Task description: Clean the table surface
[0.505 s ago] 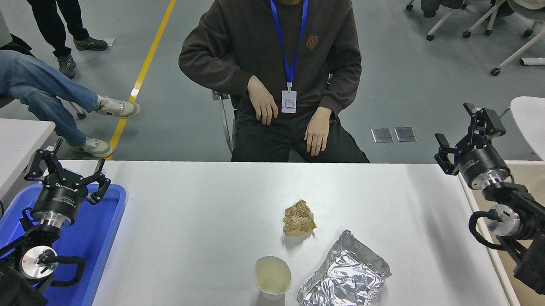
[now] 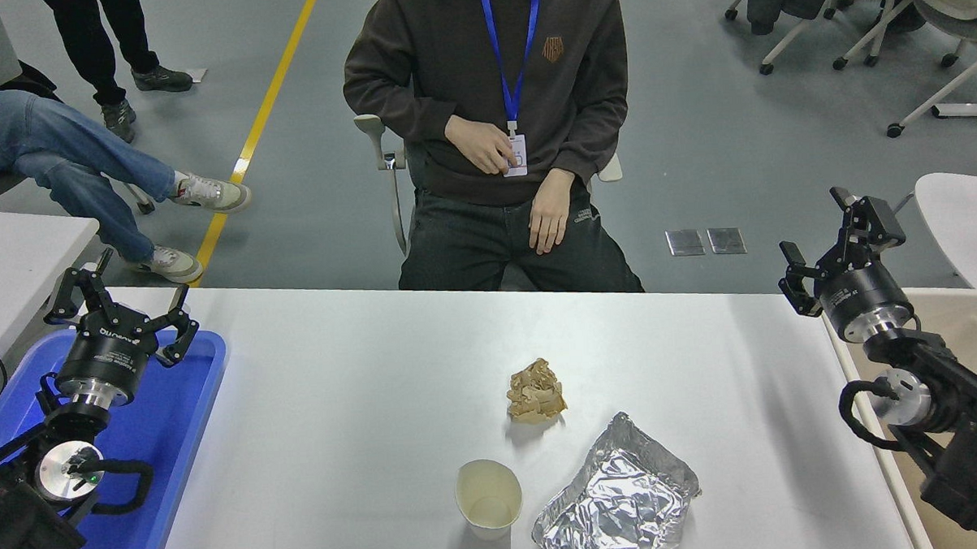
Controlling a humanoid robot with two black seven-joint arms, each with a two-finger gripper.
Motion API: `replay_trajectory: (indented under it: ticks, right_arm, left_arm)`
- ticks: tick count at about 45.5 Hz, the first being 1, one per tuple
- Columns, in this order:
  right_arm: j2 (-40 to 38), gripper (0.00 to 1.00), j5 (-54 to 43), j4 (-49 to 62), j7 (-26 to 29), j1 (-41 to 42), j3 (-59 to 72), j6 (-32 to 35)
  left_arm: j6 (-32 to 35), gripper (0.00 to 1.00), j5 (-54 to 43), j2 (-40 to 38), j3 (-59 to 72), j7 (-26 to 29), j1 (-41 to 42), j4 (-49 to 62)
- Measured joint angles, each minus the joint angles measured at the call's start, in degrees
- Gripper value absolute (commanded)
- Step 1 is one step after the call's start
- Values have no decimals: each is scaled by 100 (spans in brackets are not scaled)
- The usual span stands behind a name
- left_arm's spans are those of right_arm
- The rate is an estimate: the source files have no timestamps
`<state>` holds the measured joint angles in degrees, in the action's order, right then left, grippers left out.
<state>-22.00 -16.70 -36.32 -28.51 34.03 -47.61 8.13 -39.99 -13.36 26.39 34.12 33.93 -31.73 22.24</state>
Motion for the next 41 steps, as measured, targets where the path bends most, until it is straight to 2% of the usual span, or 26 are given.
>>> replay_trajectory:
  ticks: [11, 26, 41]
  right_arm:
    - [-195, 100, -31, -446, 95, 55, 289, 170]
    - [-987, 100, -134, -1650, 894, 178, 720, 232]
    - [-1963, 100, -924, -2981, 1512, 228, 847, 426]
  left_arm:
    - [0, 100, 0, 3, 0, 4, 0, -3]
    - [0, 100, 0, 4, 1, 7, 0, -4]
    - [0, 100, 0, 4, -1, 6, 0, -3]
